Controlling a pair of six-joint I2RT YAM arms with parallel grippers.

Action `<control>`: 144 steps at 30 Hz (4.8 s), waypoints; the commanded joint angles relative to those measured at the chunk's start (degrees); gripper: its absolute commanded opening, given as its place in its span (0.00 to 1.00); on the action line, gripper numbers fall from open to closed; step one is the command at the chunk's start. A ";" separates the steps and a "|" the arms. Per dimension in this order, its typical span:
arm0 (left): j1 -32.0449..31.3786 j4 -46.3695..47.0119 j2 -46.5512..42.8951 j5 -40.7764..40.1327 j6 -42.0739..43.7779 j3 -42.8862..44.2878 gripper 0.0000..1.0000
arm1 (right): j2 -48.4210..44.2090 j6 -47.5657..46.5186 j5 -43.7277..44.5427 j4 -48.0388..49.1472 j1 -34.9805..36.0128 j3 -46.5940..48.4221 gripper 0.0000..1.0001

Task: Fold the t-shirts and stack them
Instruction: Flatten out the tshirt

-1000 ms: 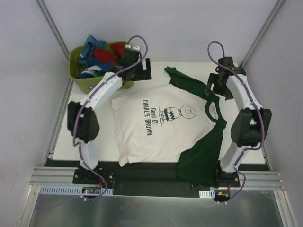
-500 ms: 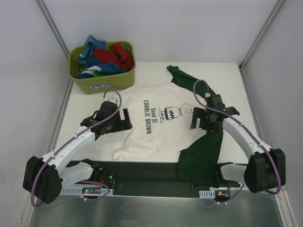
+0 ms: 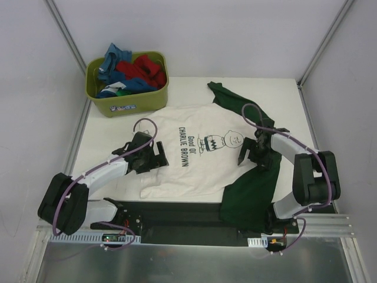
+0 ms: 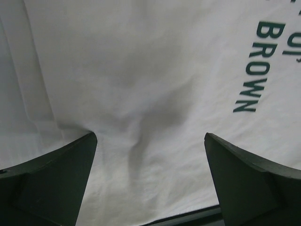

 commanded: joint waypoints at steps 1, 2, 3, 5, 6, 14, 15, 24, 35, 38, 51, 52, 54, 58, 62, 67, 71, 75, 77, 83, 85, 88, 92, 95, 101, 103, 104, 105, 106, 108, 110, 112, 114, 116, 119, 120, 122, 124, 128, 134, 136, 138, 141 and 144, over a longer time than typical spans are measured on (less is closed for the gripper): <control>0.73 2.69 9.24 -2.61 1.40 6.05 0.99 | 4.35 0.44 -0.94 2.04 -1.91 6.58 0.97; 1.16 2.78 13.26 -2.35 1.58 7.29 0.99 | 6.37 0.44 -1.12 2.04 -2.96 7.56 0.97; 2.04 2.69 15.22 -1.91 2.45 8.61 0.99 | 7.43 0.62 -1.29 1.87 -3.49 8.35 0.97; 3.01 2.69 20.30 -1.90 2.81 12.30 0.99 | 10.32 0.70 -1.73 1.60 -5.16 10.71 0.97; 4.41 2.69 21.64 -1.38 2.55 13.44 0.99 | 11.30 0.79 -2.69 1.69 -5.69 11.51 0.97; 5.91 1.12 26.32 -4.70 3.69 22.33 0.99 | 21.76 -0.35 -4.19 1.60 -8.95 22.94 0.98; 6.00 0.42 25.96 -5.41 3.69 22.68 0.99 | 22.29 -0.18 -3.76 1.69 -9.04 24.51 0.98; 4.77 -4.95 7.71 -5.86 1.94 16.63 0.99 | 10.36 -1.75 -4.65 3.54 -9.04 22.08 0.97; 4.68 -10.58 -21.14 -1.64 -4.83 -4.55 0.98 | -25.23 1.41 3.62 0.30 -9.04 -0.14 0.97; 4.68 -10.49 -20.63 -1.64 -6.41 -7.20 0.87 | -32.80 1.32 5.38 -2.77 -8.95 -3.06 0.97; 4.68 -4.60 -13.68 1.70 -5.71 -9.57 0.45 | -40.81 1.23 13.73 -12.02 -9.04 -1.40 0.97; 4.68 -4.60 -13.68 1.26 -5.54 -9.83 0.43 | -40.90 1.32 13.82 -12.63 -8.95 -1.31 0.97; 4.68 -4.60 -13.24 0.73 -5.54 -10.36 0.39 | -40.72 1.58 14.00 -13.07 -9.04 -1.22 0.97; 4.68 -4.43 -12.45 -0.23 -5.80 -10.63 0.34 | -41.07 1.24 13.65 -14.39 -9.04 -1.05 0.97; 4.77 -4.07 -11.22 -1.91 -5.36 -10.02 0.20 | -41.78 0.53 12.25 -15.97 -8.95 -0.96 0.97; 4.77 -3.64 -10.69 -1.46 -5.36 -9.75 0.00 | -41.60 3.51 10.40 -24.38 -8.95 -1.84 0.97; 4.86 -3.63 -12.53 -3.04 -5.01 -9.84 0.00 | -41.95 5.01 1.66 -27.31 -8.95 -5.52 0.97; 5.03 -3.63 -13.41 -4.63 -4.57 -8.87 0.00 | -45.81 9.04 -3.23 -28.36 -8.95 -10.88 0.97; 5.21 -3.63 -13.42 -4.89 -4.31 -8.35 0.00 | -46.96 9.32 -4.01 -29.51 -8.95 -13.26 0.99; 5.47 -3.63 -13.06 -5.16 -3.43 -7.20 0.00 | -46.27 9.49 -4.99 -28.90 -8.51 -15.20 0.90; 5.56 -3.72 -12.89 -5.07 -3.34 -7.02 0.00 | -44.77 9.50 -4.11 -28.63 -7.99 -14.76 0.86; 5.65 -3.64 -12.54 -5.33 -3.34 -6.76 0.00 | -40.91 9.93 -2.26 -27.06 -6.58 -14.06 0.83; 5.83 -3.64 -12.54 -5.16 -3.43 -6.23 0.00 | -34.42 11.42 -1.56 -23.98 -3.33 -14.49 0.80; 5.91 -3.63 -12.45 -5.07 -3.43 -5.71 0.00 | -31.07 12.30 -0.42 -23.10 -0.69 -14.23 0.76; 6.09 -3.63 -11.66 -5.68 -3.08 -4.74 0.00 | -25.18 14.06 0.72 -22.04 2.38 -13.88 0.73; 6.18 -3.63 -11.39 -6.30 -2.81 -4.48 0.00 | -23.42 14.59 0.29 -20.29 3.61 -13.79 0.72; 6.18 -3.63 -11.22 -6.39 -2.73 -4.39 0.00 | -21.84 14.68 0.29 -19.67 4.05 -13.79 0.72; 6.26 -3.63 -11.13 -6.39 -2.64 -4.30 0.00 | -20.96 14.85 0.29 -18.53 4.67 -13.70 0.71; 6.26 -3.63 -10.96 -6.30 -2.55 -4.30 0.00 | -19.99 14.68 0.72 -17.83 4.85 -13.62 0.71; 6.44 -3.63 -10.51 -6.30 -2.64 -4.21 0.00 | -17.53 14.42 1.43 -15.64 4.94 -13.53 0.70; 6.62 -3.63 -10.17 -6.39 -2.55 -4.21 0.00 | -15.15 14.24 2.13 -13.79 4.94 -13.53 0.70; 6.79 -3.63 -10.16 -6.47 -2.46 -4.30 0.00 | -13.40 13.81 4.32 -12.90 5.20 -12.13 0.70; 6.97 -3.63 -9.90 -6.30 -2.20 -4.30 0.00 | -12.43 13.63 5.38 -11.76 5.20 -11.69 0.69; 7.14 -3.63 -9.90 -6.30 -2.20 -4.30 0.00 | -9.62 13.10 7.23 -11.32 5.20 -10.98 0.69; 7.32 -3.63 -10.07 -6.30 -2.11 -4.39 0.00 | -6.37 13.10 3.28 -7.02 5.20 -11.77 0.66; 7.32 -3.63 -10.16 -6.21 -1.94 -4.30 0.00 | -5.49 13.36 2.58 -5.27 5.20 -12.03 0.65; 7.32 -3.63 -10.60 -6.39 -1.67 -4.39 0.00 | -4.69 12.31 3.80 -4.73 5.64 -10.46 0.61; 7.41 -3.72 -10.95 -6.47 -1.50 -4.30 0.00 | -5.21 12.22 3.37 -3.15 5.90 -10.28 0.53; 7.50 -3.72 -11.39 -6.30 -1.49 -4.12 0.00 | -5.92 11.34 3.45 -2.09 6.43 -9.66 0.33; 7.58 -4.60 -15.34 -5.16 -1.67 -2.55 0.00 | -13.72 10.81 8.89 -6.30 6.78 -8.79 0.01; 7.58 -5.21 -18.93 -4.63 -1.76 -1.23 0.00 | -20.55 10.90 13.18 -9.98 6.87 -6.68 0.01; 7.58 -5.48 -21.92 -4.45 -1.76 0.09 0.00 | -25.67 10.46 15.83 -13.50 6.87 -3.01 0.01; 7.41 -5.92 -28.43 -4.10 -1.15 4.30 0.00 | -35.08 9.06 21.11 -17.99 6.96 3.06 0.01; 7.58 -6.36 -33.27 -4.10 0.26 11.24 0.00 | -41.41 7.04 25.59 -21.15 6.87 14.04 0.01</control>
